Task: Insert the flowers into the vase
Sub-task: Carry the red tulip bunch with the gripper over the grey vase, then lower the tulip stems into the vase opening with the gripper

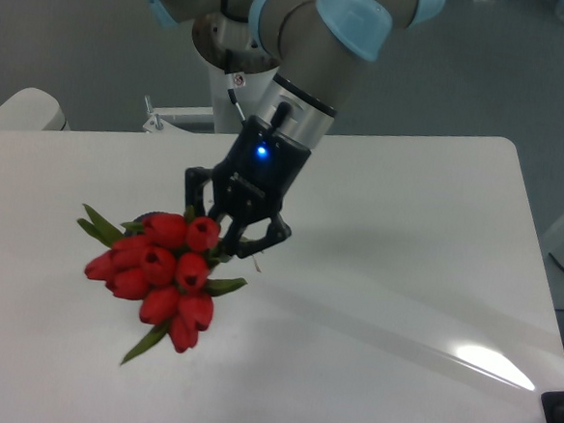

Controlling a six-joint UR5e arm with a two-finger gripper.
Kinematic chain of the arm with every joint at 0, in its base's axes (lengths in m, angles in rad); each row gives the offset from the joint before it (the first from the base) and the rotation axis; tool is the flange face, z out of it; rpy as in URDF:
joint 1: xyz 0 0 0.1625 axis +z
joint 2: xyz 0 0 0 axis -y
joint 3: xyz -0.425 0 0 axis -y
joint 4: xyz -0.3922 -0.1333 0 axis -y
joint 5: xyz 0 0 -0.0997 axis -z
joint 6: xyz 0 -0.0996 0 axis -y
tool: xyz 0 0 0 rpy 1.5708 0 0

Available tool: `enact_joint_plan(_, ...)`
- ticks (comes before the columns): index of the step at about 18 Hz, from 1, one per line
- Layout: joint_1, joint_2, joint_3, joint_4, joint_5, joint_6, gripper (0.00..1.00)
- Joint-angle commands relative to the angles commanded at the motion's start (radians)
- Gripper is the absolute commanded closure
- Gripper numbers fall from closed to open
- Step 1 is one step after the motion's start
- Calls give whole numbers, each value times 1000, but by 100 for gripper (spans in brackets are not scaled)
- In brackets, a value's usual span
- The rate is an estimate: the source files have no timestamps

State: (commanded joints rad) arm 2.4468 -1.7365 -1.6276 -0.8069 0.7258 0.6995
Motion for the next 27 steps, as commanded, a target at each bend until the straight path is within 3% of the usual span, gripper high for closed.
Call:
enact_joint_plan(4,-5,0,0,18,-161,28,76)
enact_joint_plan(7,-15,2,-17,20,-213,43,77)
enact_joint_plan(11,-5,37,-135,21,-312,170,78)
enact_joint_plan(13,8,48,-169,21,-318,210,78)
enact_joint_plan(27,-11,80,-184,23,-341,202,78)
